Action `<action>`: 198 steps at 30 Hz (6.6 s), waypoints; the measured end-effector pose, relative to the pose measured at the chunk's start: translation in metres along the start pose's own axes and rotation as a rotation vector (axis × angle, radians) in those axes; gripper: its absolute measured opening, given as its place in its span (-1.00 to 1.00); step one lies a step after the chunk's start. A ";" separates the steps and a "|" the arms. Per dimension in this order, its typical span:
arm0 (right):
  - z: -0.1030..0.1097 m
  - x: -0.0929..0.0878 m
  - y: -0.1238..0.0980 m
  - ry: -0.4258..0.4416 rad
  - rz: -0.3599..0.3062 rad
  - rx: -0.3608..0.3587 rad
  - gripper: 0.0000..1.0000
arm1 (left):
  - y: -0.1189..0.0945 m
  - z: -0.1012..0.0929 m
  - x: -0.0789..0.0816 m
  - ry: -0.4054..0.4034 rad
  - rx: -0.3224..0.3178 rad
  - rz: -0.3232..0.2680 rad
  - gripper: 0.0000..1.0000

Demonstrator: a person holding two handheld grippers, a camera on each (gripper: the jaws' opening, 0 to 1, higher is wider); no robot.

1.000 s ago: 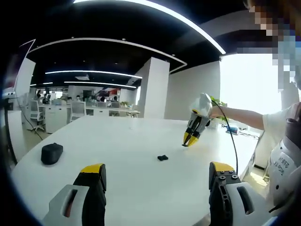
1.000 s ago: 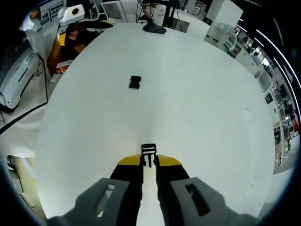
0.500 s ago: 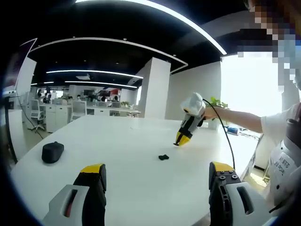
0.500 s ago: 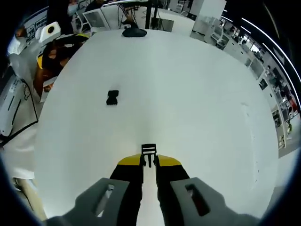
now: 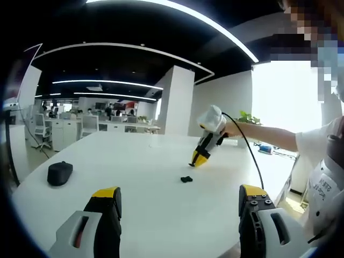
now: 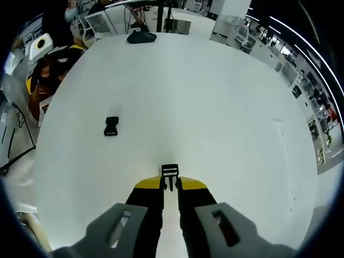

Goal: Snap the two parts of the plastic buckle together until the buckle closes and remains connected.

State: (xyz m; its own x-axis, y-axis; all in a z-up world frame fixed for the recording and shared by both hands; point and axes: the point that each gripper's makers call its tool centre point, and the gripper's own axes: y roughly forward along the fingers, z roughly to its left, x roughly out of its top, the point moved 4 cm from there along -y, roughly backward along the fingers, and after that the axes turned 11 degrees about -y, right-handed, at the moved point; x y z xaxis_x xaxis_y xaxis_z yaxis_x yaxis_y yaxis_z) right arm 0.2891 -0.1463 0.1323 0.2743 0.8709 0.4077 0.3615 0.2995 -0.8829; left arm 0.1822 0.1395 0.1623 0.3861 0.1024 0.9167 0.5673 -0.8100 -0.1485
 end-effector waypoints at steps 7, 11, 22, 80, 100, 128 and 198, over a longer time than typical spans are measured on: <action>0.000 0.001 0.004 0.005 0.011 0.002 -0.83 | -0.001 0.002 0.000 -0.003 0.005 0.001 0.83; 0.001 0.000 0.005 0.009 0.016 0.003 -0.83 | -0.003 0.003 0.001 -0.002 0.005 -0.002 0.83; 0.000 0.001 0.005 0.008 -0.041 -0.014 -0.73 | -0.002 0.003 0.001 -0.004 0.004 -0.005 0.83; 0.035 0.056 -0.006 0.196 -0.563 -0.031 -0.47 | 0.007 -0.001 0.001 0.015 0.006 0.016 0.82; 0.045 0.059 0.001 0.180 -0.606 -0.052 -0.48 | 0.028 -0.011 0.003 0.004 -0.030 0.032 0.80; 0.055 0.053 0.012 0.152 -0.667 -0.040 -0.46 | 0.060 -0.002 0.019 0.011 -0.042 0.042 0.77; 0.058 0.043 0.024 0.102 -0.641 -0.071 -0.78 | 0.109 0.012 0.041 0.009 -0.071 0.091 0.76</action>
State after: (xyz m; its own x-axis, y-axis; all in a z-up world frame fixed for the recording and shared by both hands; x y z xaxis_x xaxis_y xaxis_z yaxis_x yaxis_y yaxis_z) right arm 0.2584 -0.0792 0.1151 0.0666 0.4854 0.8717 0.5390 0.7177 -0.4408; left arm 0.2686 0.0618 0.1792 0.4266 0.0213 0.9042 0.4768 -0.8548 -0.2048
